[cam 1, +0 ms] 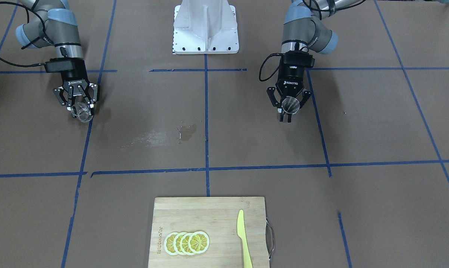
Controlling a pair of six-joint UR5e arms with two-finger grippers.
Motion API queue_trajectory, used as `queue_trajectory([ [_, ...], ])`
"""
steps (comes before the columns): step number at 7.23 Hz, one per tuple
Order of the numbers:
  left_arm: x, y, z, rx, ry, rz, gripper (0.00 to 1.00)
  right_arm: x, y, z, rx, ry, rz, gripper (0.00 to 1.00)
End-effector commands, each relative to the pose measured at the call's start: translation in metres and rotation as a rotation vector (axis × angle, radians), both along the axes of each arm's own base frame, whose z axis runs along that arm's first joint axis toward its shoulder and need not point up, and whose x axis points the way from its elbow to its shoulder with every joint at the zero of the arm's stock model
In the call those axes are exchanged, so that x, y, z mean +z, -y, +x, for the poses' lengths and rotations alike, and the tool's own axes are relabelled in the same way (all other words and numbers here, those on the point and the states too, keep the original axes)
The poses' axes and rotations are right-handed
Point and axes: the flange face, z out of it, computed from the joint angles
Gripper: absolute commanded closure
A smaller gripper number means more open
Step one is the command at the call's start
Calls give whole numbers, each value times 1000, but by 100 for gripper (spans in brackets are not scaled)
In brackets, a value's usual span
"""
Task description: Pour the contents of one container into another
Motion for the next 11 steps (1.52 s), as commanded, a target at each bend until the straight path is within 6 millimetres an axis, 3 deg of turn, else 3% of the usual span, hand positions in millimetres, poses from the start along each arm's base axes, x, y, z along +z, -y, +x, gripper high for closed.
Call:
queue_trajectory([
  [1, -5, -1, 2, 3, -7, 3, 100, -22, 6, 6, -34, 10, 42, 100],
  [4, -32, -3, 19, 15, -40, 16, 100, -76, 29, 20, -83, -65, 159, 100],
  [7, -70, -40, 57, 99, -43, 57, 100, -144, 70, -18, -136, -129, 222, 100],
  [9, -86, -61, 91, 145, -55, 60, 100, -177, 84, -17, -200, -175, 302, 100],
  [10, -86, -70, 107, 162, -46, 58, 100, -202, 86, -21, -214, -183, 309, 100],
  [11, -87, -71, 111, 168, -44, 58, 100, -239, 90, -25, -259, -212, 284, 100],
])
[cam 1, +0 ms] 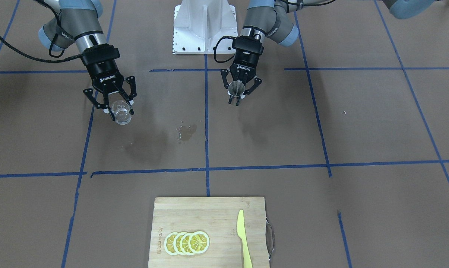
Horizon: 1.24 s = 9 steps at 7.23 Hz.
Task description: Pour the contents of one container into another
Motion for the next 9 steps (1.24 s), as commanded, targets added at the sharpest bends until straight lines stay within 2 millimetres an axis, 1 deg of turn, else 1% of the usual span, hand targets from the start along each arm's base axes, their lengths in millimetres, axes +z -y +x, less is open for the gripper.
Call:
queue_trajectory([
  [1, -5, -9, 11, 27, 10, 11, 100, -67, 10, -5, -78, -105, 14, 100],
  [2, -21, -11, 15, 59, 15, 34, 100, -78, 11, -7, -95, -156, 58, 100],
  [3, -22, -15, 19, 145, 19, 35, 100, -79, 10, -9, -106, -184, 81, 100],
  [4, -25, -8, 18, 217, 53, 68, 100, -82, 10, -10, -109, -180, 85, 100],
  [5, -42, 5, 12, 296, 77, 147, 100, -93, 10, -16, -135, -177, 82, 100],
  [6, -46, 13, 7, 327, 93, 185, 100, -108, 12, -21, -166, -184, 95, 100],
  [9, -58, 14, 13, 351, 66, 194, 100, -130, 13, -30, -217, -250, 140, 100],
])
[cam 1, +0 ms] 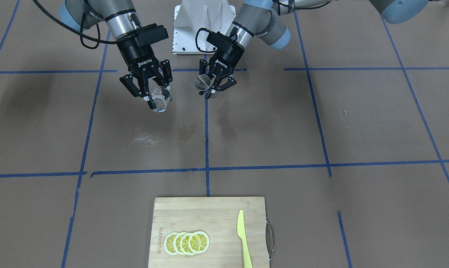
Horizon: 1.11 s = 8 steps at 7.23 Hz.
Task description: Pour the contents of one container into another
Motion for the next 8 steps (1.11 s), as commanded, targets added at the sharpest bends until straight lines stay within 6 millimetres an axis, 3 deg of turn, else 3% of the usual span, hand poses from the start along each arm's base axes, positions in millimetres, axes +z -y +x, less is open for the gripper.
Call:
queue_trajectory([
  [1, -10, 1, 4, 6, -14, 3, 100, -12, 0, -4, -39, -47, 39, 100],
  [2, -11, 2, 10, 7, -9, 4, 100, -16, -2, -4, -60, -47, 36, 100],
  [4, -15, 5, 17, 4, -7, 3, 100, -37, -13, 19, -98, -111, 59, 100],
  [8, -25, 6, 27, 6, -12, 4, 100, -35, -13, 17, -118, -201, 125, 100],
])
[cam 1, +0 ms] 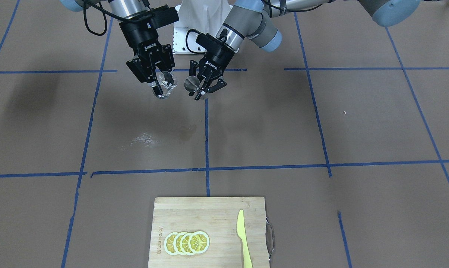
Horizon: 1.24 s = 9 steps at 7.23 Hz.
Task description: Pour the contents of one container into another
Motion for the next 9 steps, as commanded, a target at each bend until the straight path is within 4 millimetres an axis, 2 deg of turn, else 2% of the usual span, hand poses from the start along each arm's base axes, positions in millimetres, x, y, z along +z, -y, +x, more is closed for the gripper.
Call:
queue_trajectory([
  [1, -8, 1, 6, 0, -5, 2, 100, 0, 0, -1, -6, -35, 24, 100],
  [4, -7, 2, 7, -1, -2, 2, 100, -3, 2, -2, 12, -93, 55, 100],
  [9, -11, 4, 17, -1, 4, 0, 100, -6, -13, -15, 6, -196, 145, 100],
])
